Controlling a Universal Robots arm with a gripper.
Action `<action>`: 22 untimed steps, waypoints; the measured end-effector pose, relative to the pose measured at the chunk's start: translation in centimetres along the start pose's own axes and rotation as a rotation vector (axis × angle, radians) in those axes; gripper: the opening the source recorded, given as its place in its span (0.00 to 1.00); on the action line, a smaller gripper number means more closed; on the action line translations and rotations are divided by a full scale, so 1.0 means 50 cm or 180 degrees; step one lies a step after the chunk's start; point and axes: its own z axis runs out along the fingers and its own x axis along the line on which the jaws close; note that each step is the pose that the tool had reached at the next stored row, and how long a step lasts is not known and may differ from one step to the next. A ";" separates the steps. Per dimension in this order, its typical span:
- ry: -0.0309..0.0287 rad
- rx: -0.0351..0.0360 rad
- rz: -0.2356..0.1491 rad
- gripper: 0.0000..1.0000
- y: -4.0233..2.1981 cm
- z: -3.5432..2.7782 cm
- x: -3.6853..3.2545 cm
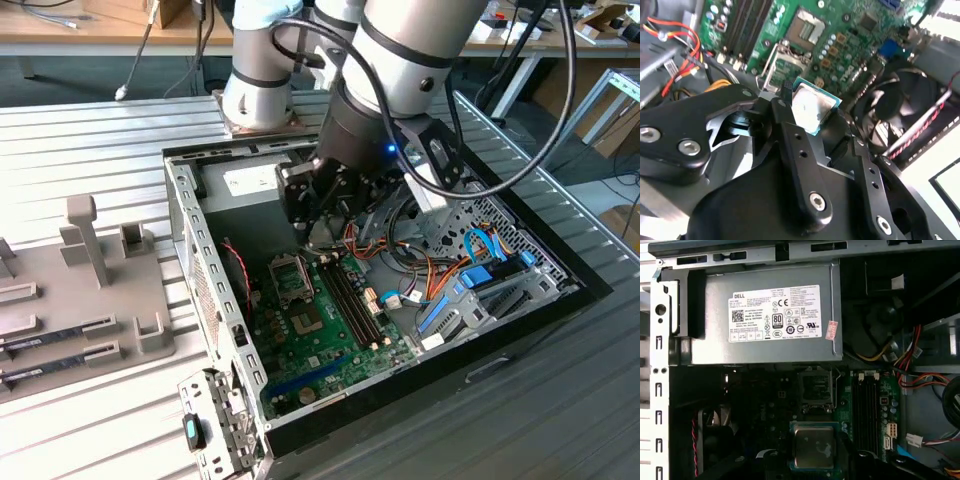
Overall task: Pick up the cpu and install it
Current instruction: 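Pick up the cpu and move it towards the insertion slot, then place the cpu into insertion slot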
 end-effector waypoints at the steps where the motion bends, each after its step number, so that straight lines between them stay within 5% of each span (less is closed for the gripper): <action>1: 0.0000 0.0000 0.0000 0.47 -0.002 0.005 -0.004; 6: 0.0000 0.0001 0.0000 0.47 -0.005 0.029 -0.008; 10: -0.0010 0.0006 0.0000 0.47 -0.005 0.029 -0.009; 12: -0.0117 0.0003 -0.0002 0.47 -0.005 0.030 -0.009; 13: -0.0218 0.0002 -0.0004 0.47 -0.005 0.030 -0.009; 14: -0.0296 0.0000 -0.0006 0.47 -0.005 0.030 -0.009; 15: -0.0339 0.0000 -0.0007 0.47 -0.005 0.030 -0.009; 16: -0.0368 0.0000 -0.0008 0.47 -0.005 0.030 -0.009; 22: -0.0370 -0.0003 -0.0008 0.47 -0.005 0.030 -0.009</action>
